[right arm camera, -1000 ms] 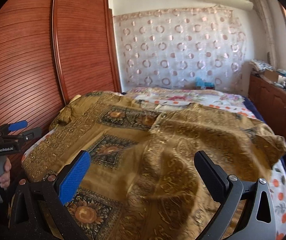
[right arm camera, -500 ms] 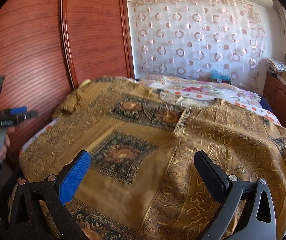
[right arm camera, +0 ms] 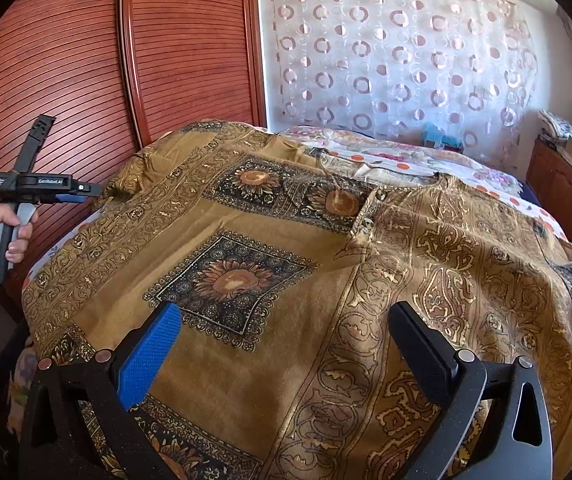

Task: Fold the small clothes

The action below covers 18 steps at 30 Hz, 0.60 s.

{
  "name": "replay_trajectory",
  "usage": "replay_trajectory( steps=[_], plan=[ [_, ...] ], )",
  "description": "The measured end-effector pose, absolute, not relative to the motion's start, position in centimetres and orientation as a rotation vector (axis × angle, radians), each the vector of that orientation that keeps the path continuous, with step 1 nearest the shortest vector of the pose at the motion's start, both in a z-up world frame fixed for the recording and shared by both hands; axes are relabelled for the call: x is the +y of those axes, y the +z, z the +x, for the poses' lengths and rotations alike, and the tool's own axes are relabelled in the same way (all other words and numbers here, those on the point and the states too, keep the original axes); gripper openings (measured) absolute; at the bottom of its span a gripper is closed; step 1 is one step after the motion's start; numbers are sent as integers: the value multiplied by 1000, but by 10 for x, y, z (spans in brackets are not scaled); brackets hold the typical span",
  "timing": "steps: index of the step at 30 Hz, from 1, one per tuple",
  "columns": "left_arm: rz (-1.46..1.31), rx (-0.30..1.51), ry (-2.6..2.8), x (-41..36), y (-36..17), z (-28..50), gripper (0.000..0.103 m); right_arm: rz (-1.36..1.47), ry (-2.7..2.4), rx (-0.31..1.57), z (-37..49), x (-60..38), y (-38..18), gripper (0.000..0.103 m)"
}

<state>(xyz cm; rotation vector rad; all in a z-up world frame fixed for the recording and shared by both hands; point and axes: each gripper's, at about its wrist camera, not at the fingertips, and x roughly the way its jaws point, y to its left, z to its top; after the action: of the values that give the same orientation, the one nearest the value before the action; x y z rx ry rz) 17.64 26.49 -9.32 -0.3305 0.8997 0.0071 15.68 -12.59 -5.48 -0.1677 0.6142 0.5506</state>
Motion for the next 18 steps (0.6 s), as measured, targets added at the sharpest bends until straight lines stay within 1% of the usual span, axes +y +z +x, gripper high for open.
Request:
replay_trajectory(
  steps=[5, 7, 9, 10, 12, 13, 14, 15, 18],
  plan=[
    [-408, 958, -12, 270, -107, 191, 71, -164, 554, 603, 153, -123, -61, 103],
    [-429, 963, -14, 272, -110, 193, 68, -166, 556, 598, 151, -123, -63, 103],
    [-435, 957, -13, 274, -110, 194, 55, -166, 557, 595, 149, -123, -64, 103],
    [-426, 952, -8, 273, -108, 193, 51, -165, 557, 594, 148, -124, -64, 103],
    [-385, 939, 1, 272, -104, 194, 28, -163, 556, 592, 146, -126, -65, 103],
    [-352, 939, 6, 269, -100, 194, 22, -162, 555, 591, 146, -126, -65, 103],
    [-326, 940, 20, 268, -98, 196, 12, -160, 555, 590, 145, -126, -65, 103],
    [-294, 927, 43, 265, -92, 193, 9, -159, 554, 588, 144, -127, -65, 103],
    [-275, 865, 34, 258, -69, 187, 7, -158, 553, 586, 142, -127, -65, 103]
  ],
)
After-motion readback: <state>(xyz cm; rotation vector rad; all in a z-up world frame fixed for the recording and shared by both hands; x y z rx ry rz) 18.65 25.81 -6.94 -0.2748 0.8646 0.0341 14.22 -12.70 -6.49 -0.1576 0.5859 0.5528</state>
